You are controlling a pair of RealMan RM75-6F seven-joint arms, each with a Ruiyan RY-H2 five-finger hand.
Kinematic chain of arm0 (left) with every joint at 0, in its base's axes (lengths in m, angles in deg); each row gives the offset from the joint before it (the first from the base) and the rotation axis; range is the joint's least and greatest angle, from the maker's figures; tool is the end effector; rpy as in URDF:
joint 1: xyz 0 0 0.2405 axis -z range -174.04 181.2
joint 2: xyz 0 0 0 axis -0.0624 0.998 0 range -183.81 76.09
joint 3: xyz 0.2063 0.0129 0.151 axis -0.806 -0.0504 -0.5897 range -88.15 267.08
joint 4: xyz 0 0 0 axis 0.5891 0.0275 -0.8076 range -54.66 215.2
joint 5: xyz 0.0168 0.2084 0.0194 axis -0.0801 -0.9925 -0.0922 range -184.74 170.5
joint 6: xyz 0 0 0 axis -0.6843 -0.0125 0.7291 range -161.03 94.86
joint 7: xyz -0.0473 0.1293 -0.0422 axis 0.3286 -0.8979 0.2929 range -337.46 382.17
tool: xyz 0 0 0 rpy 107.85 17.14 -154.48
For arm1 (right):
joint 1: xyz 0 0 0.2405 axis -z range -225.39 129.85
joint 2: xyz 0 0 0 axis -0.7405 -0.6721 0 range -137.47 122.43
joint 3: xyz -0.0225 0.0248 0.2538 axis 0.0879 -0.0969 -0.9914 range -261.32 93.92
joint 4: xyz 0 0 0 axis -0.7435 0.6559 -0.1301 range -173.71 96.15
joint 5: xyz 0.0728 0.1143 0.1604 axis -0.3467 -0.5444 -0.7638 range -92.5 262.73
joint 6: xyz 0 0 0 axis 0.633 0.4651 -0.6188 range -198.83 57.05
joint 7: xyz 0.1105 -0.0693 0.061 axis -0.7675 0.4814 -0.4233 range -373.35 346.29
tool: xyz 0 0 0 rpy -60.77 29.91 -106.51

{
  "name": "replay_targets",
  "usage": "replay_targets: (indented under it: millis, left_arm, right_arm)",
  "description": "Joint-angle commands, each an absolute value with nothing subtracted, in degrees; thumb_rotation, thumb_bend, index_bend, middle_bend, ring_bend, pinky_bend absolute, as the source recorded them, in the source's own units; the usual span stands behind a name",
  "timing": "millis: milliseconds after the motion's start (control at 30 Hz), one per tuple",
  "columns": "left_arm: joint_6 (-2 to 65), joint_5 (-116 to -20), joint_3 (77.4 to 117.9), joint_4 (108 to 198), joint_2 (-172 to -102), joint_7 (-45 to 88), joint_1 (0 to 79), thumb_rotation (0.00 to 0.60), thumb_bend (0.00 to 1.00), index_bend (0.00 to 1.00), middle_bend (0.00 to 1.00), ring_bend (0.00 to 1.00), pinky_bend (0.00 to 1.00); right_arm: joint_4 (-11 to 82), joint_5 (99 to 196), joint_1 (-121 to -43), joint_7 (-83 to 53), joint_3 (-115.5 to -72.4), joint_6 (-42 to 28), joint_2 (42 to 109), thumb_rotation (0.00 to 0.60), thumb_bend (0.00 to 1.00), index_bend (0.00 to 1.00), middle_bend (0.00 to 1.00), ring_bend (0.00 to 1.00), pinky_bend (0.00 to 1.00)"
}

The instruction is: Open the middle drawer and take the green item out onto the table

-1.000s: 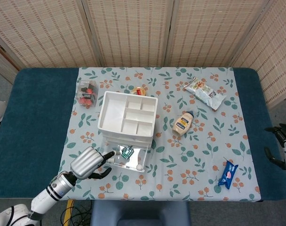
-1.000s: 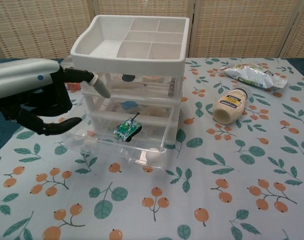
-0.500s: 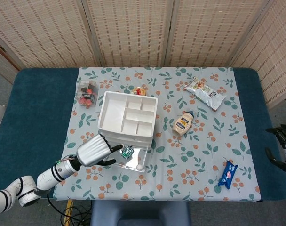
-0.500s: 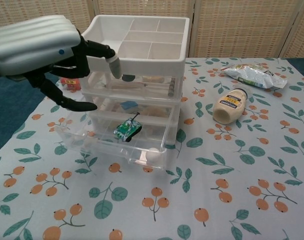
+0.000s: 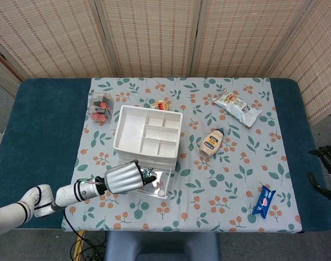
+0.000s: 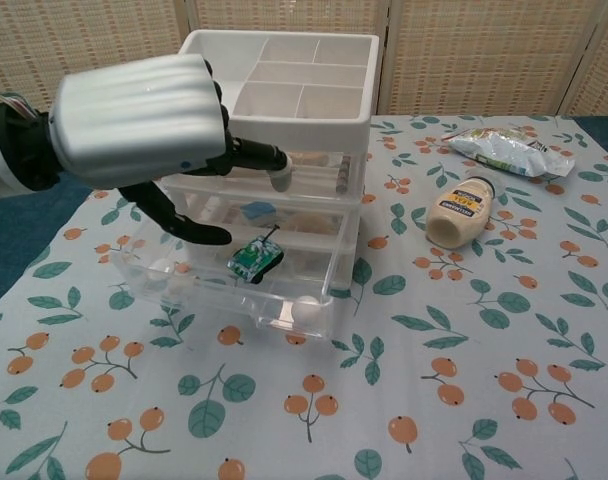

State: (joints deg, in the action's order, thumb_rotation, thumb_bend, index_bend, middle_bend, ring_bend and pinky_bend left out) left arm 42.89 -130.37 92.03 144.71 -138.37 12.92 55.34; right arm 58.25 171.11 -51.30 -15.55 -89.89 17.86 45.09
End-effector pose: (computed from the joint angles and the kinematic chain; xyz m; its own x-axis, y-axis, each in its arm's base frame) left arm -0.0943 0.3267 0.0211 0.5081 -0.5212 0.6857 -0.0596 -0.8155 -0.5757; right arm -0.2989 -0.1844 0.2304 0.4648 0.1161 0.8778 -0.8837 -0.0011 0.4681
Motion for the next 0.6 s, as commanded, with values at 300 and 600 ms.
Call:
replay_targets:
  millis: [300,600]
  left_arm:
    - [44.75,-132.84,89.44,134.61,-141.56,11.36,60.07,0.600,0.20,0.37,1.00,1.00,1.00]
    - [44.39,-132.08,87.58,132.25,-142.88,10.93,61.90,0.600,0.20,0.36,1.00,1.00,1.00]
  right_arm:
    - [58.57,171.02,-51.16,-15.13,-89.89,17.93,45.15,0.600,0.39,0.25,0.31,0.21,0.27]
    - [58.61,170.75,-51.16,-14.87,-89.91,17.68,45.26,0.600,0.39,0.25,0.31,0.21,0.27]
